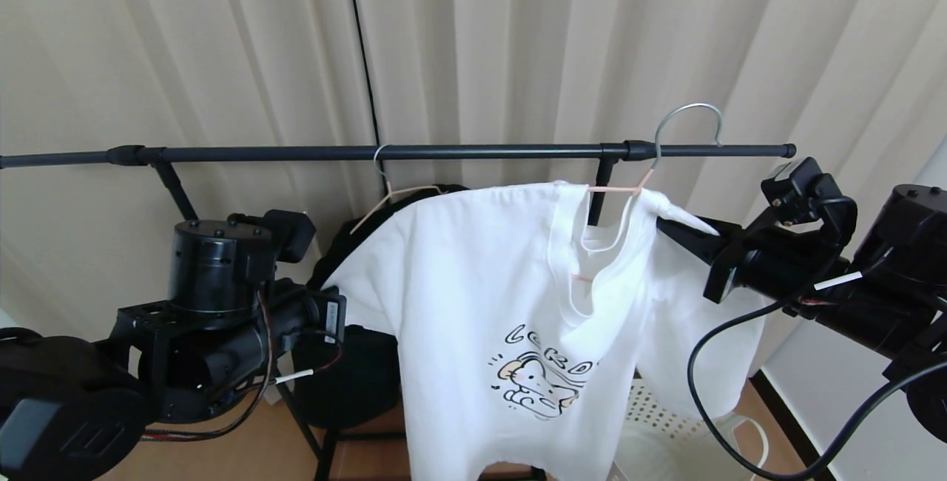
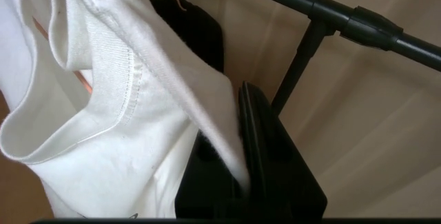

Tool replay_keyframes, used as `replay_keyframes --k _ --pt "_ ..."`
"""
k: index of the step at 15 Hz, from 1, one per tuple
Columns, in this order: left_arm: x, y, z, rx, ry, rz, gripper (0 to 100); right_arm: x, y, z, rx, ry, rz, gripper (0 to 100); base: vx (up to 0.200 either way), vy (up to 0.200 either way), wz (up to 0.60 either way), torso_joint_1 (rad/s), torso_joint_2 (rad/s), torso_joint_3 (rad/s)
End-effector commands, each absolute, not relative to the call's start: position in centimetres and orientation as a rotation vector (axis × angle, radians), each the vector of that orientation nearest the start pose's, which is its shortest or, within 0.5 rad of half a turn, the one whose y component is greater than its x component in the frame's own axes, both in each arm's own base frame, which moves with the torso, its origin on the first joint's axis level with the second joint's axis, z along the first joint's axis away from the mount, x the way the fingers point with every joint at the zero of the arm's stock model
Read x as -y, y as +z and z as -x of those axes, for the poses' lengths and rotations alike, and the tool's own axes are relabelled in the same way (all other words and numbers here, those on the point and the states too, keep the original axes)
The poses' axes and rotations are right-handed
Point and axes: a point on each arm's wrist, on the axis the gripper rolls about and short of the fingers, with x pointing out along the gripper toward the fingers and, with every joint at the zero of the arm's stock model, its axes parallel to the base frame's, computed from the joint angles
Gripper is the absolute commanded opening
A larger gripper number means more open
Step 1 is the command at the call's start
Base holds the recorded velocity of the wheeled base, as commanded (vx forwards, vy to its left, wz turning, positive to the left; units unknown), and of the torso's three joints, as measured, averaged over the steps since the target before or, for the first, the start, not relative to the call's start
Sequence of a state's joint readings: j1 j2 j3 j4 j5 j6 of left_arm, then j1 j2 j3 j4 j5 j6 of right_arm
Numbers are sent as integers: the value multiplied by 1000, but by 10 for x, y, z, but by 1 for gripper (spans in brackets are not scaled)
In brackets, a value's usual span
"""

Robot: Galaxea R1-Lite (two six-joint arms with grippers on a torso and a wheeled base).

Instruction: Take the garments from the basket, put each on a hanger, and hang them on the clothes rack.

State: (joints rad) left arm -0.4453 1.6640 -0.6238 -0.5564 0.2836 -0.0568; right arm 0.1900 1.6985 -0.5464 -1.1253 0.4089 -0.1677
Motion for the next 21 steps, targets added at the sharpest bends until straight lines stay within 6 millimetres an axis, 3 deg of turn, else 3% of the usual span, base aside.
replay_keyframes --k 1,13,14,16,18,21 --pt "109 140 -244 -455 -143 -114 0 -60 166 -273 24 596 159 0 0 0 0 0 0 0" --pt "102 130 -230 -495 -145 -131 0 -49 168 -276 29 586 158 0 0 0 0 0 0 0" --pt "103 132 -227 -485 -156 -128 100 -50 167 -277 26 586 157 0 0 0 0 0 0 0" --pt "103 140 -221 -462 -211 -109 100 -50 166 -277 23 588 157 0 0 0 0 0 0 0" --pt "104 156 -205 -412 -386 -67 100 -50 165 -277 19 588 156 0 0 0 0 0 0 0" --pt "111 181 -201 -329 -502 -35 100 -50 162 -276 7 622 153 0 0 0 0 0 0 0"
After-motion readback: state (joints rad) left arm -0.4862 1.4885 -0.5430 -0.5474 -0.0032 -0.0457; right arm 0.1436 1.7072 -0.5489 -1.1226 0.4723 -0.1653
